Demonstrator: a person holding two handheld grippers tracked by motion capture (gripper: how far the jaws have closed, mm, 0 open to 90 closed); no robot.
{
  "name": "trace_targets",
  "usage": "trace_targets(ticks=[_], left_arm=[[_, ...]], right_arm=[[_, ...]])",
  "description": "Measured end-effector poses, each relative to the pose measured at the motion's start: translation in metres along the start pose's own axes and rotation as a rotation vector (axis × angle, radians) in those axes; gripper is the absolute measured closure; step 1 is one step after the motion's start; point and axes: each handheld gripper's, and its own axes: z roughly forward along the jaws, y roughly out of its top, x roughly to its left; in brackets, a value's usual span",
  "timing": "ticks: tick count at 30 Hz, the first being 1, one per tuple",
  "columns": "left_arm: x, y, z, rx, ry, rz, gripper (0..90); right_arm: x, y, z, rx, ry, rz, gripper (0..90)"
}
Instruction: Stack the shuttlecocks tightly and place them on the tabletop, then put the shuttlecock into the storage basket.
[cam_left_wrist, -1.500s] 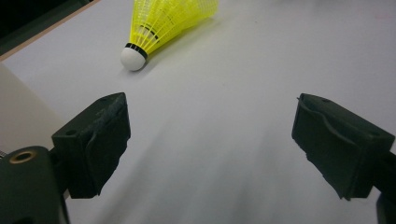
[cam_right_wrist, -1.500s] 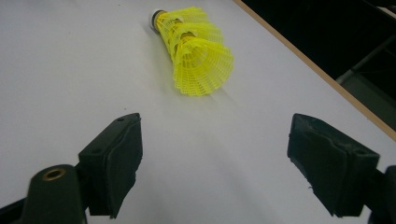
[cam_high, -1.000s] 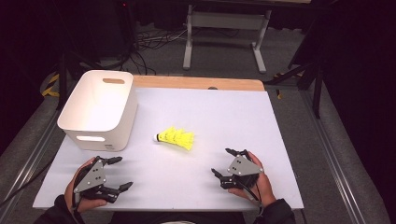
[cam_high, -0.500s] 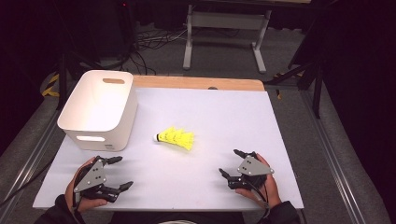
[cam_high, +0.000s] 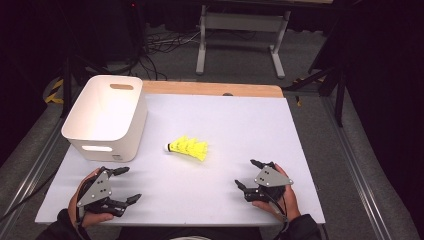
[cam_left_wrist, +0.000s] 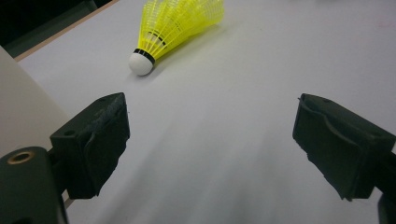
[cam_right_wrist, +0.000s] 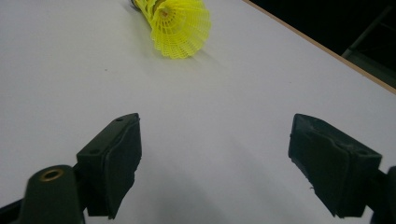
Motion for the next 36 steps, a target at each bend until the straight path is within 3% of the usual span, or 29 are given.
trace_targets(ticks=[15,22,36], left_arm=[[0.003,0.0,-0.002,-0.014,-0.012,-0.002,10.6],[0.002,-0.001,-0.003,-0.019,-0.011,0.001,10.6],[-0.001,0.0,-0.002,-0.006,-0.001,0.009,10.7]], right_arm=[[0.0,0.003,0.004,-0.011,0.009,0.046,12.0],[0.003,0.004,0.007,0.002,0.0,0.031,11.9],[0.009,0.012,0.02,0.027,0.054,0.035,10.9]])
